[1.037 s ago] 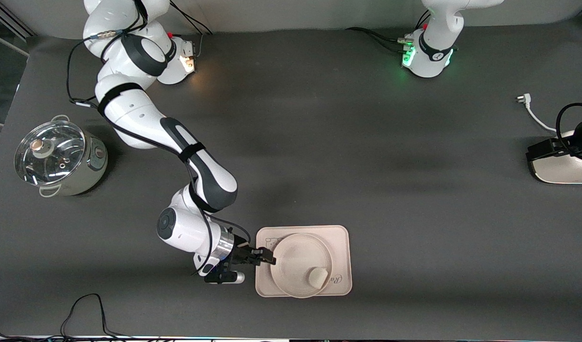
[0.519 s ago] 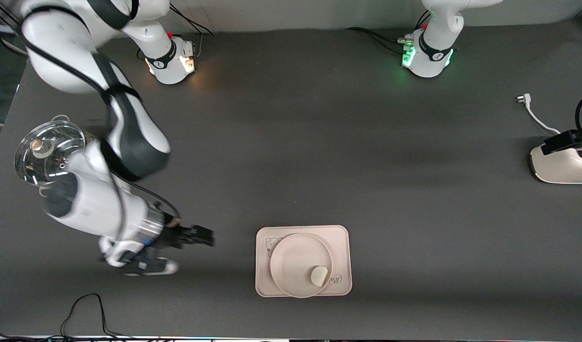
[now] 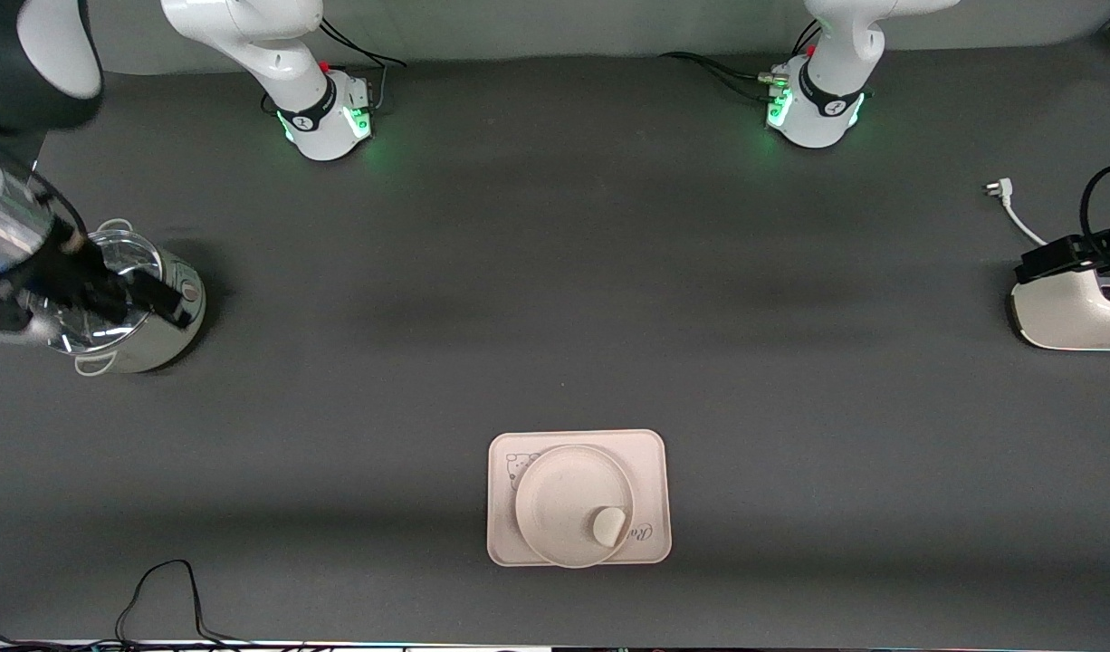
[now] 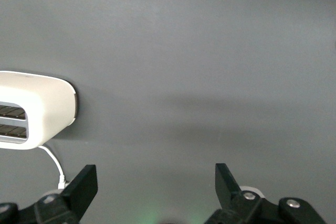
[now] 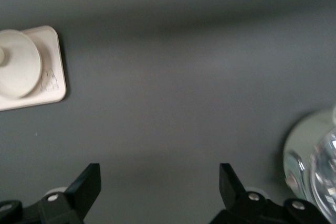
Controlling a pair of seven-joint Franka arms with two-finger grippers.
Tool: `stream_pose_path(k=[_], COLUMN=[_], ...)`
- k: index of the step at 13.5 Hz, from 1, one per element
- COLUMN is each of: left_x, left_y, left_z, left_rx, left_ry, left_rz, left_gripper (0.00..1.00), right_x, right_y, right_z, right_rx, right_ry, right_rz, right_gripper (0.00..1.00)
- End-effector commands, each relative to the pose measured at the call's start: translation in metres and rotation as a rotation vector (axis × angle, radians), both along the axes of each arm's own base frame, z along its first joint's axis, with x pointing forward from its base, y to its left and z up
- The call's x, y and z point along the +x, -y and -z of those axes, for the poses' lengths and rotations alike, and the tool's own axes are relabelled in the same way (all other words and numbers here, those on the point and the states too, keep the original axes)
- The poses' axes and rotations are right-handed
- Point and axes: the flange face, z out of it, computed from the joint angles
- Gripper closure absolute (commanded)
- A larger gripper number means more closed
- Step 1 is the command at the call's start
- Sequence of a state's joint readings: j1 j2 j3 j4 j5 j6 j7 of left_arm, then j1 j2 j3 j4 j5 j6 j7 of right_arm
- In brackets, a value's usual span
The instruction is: Place bun in plate and plate on tray
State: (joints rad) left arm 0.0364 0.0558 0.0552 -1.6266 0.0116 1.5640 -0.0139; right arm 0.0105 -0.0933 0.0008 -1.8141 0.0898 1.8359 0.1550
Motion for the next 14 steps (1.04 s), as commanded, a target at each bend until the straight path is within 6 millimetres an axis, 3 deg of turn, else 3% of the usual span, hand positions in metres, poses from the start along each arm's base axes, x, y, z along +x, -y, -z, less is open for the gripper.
stream_pose_path(k=[1, 7, 14], left_x=[-0.008, -0.009, -0.01], left_y=[0.022, 0.023, 0.022], left_z=[0.008, 0.007, 0.005], left_rx=[0.006, 0.006, 0.006], left_ry=[0.008, 0.005, 0.006], left_rz=[0.035, 0.033, 0.03], left_gripper=[0.0, 0.0, 0.0], right_x=[-0.022, -0.018, -0.005], right_y=[0.0, -0.001, -0.032], right_z=[0.0, 0.006, 0.012], right_rx=[-0.018, -0.017, -0.021], right_ry=[-0.009, -0.018, -0.03], right_rz=[-0.011, -0.006, -0.04], right_gripper=[0.0, 0.0, 0.0])
